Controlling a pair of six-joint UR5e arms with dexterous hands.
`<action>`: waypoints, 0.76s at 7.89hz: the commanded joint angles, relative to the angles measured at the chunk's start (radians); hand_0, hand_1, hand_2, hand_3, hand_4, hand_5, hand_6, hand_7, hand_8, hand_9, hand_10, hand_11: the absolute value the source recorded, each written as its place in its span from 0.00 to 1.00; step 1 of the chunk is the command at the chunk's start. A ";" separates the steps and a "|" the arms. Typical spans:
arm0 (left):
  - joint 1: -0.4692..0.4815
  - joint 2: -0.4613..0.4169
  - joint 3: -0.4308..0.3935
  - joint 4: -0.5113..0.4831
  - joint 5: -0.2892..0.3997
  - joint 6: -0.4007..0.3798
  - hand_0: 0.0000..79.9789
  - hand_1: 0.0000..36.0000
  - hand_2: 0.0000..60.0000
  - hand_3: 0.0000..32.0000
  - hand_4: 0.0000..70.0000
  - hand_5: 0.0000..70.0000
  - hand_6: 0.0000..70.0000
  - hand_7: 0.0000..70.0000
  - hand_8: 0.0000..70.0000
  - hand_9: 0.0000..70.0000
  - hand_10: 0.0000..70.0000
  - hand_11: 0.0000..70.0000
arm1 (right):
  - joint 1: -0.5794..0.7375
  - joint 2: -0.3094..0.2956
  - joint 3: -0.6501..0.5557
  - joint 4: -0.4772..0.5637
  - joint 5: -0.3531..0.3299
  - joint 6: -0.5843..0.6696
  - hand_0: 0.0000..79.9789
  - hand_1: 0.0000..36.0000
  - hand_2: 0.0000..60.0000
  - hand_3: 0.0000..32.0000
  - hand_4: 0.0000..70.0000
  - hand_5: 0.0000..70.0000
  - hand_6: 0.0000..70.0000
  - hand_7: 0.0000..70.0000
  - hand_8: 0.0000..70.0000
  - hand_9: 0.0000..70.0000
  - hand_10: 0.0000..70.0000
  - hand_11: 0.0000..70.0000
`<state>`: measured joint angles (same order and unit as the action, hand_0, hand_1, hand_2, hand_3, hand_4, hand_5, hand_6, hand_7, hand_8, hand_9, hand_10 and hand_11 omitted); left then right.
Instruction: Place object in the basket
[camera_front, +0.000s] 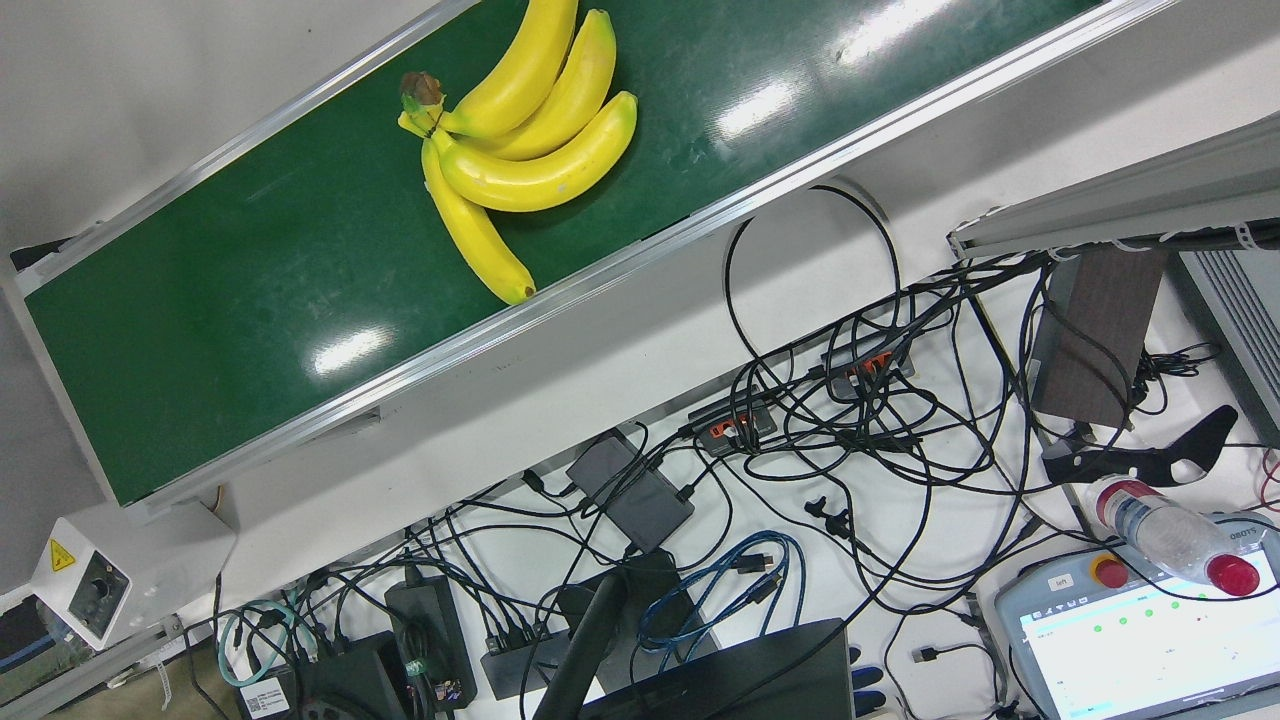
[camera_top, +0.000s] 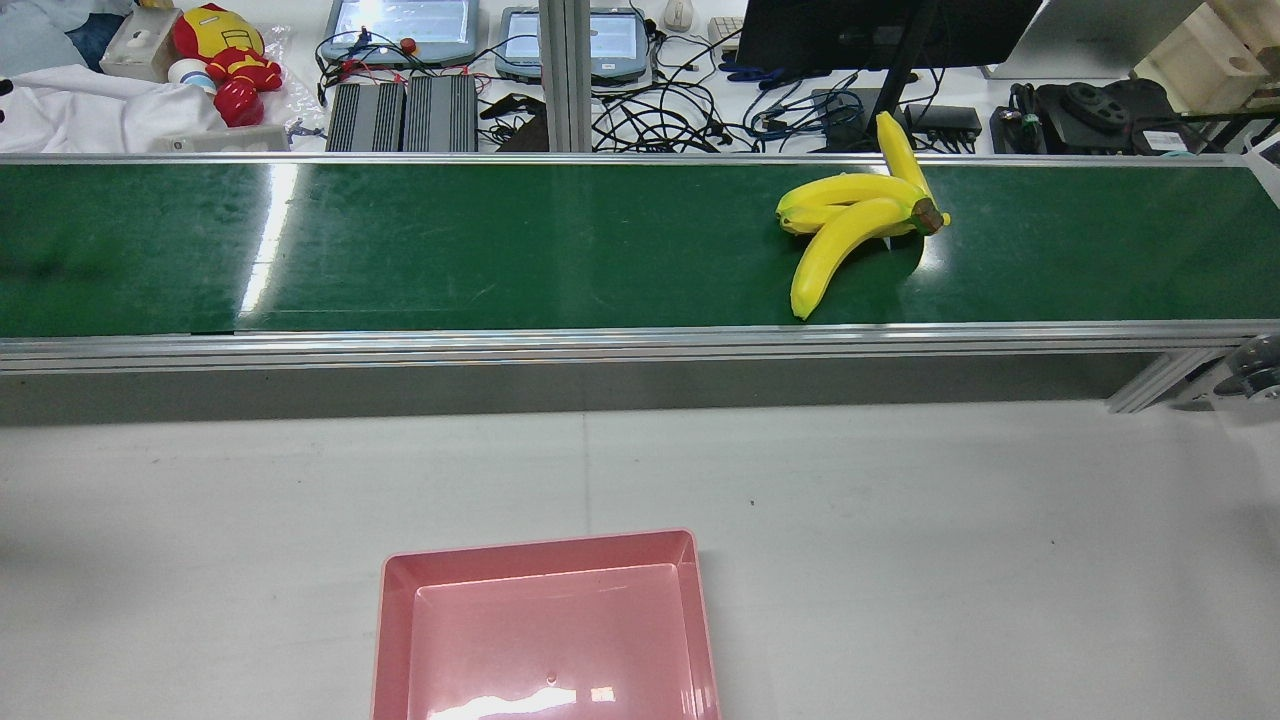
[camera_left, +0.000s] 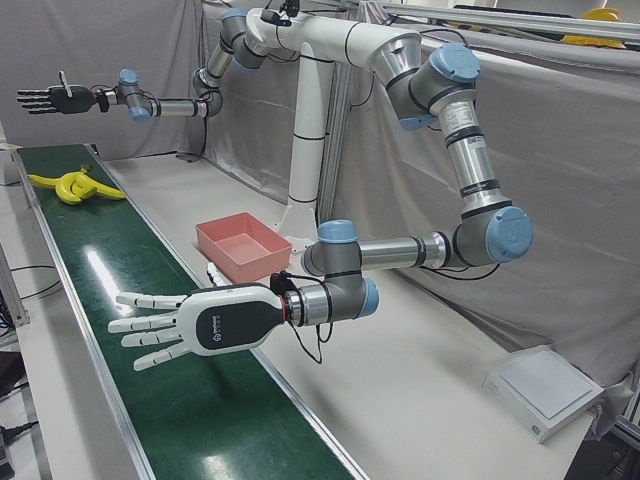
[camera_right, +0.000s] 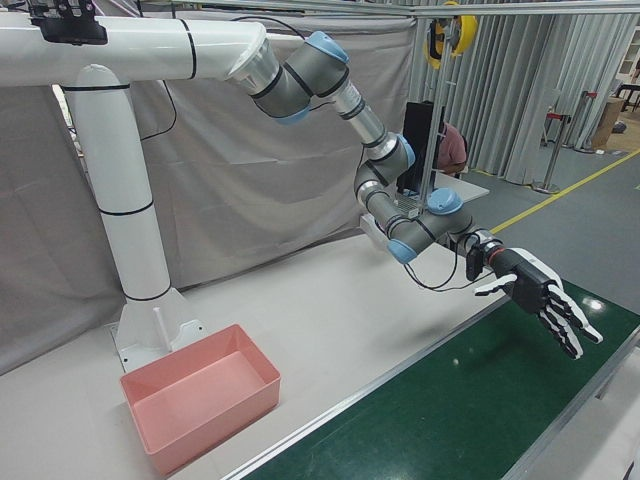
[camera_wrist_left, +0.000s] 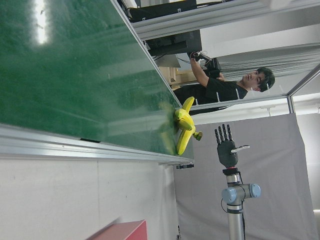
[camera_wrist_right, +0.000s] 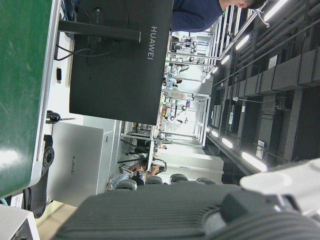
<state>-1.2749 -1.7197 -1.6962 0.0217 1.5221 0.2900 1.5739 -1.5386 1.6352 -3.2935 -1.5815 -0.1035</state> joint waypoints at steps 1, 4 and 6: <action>0.029 -0.008 -0.003 -0.023 -0.092 0.028 0.74 0.51 0.00 0.47 0.13 0.14 0.00 0.09 0.12 0.14 0.04 0.10 | 0.000 0.000 0.002 0.000 0.000 0.001 0.00 0.00 0.00 0.00 0.00 0.00 0.00 0.00 0.00 0.00 0.00 0.00; 0.029 -0.005 -0.002 -0.023 -0.089 0.026 0.74 0.49 0.00 0.36 0.17 0.16 0.00 0.10 0.12 0.15 0.05 0.11 | 0.000 0.000 0.003 0.000 0.000 -0.001 0.00 0.00 0.00 0.00 0.00 0.00 0.00 0.00 0.00 0.00 0.00 0.00; 0.031 -0.004 -0.008 -0.016 -0.085 0.029 0.74 0.49 0.00 0.27 0.21 0.18 0.02 0.10 0.12 0.15 0.06 0.11 | 0.000 0.000 0.003 0.000 0.000 0.001 0.00 0.00 0.00 0.00 0.00 0.00 0.00 0.00 0.00 0.00 0.00 0.00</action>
<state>-1.2454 -1.7248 -1.6990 -0.0003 1.4328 0.3170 1.5739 -1.5386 1.6380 -3.2935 -1.5816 -0.1033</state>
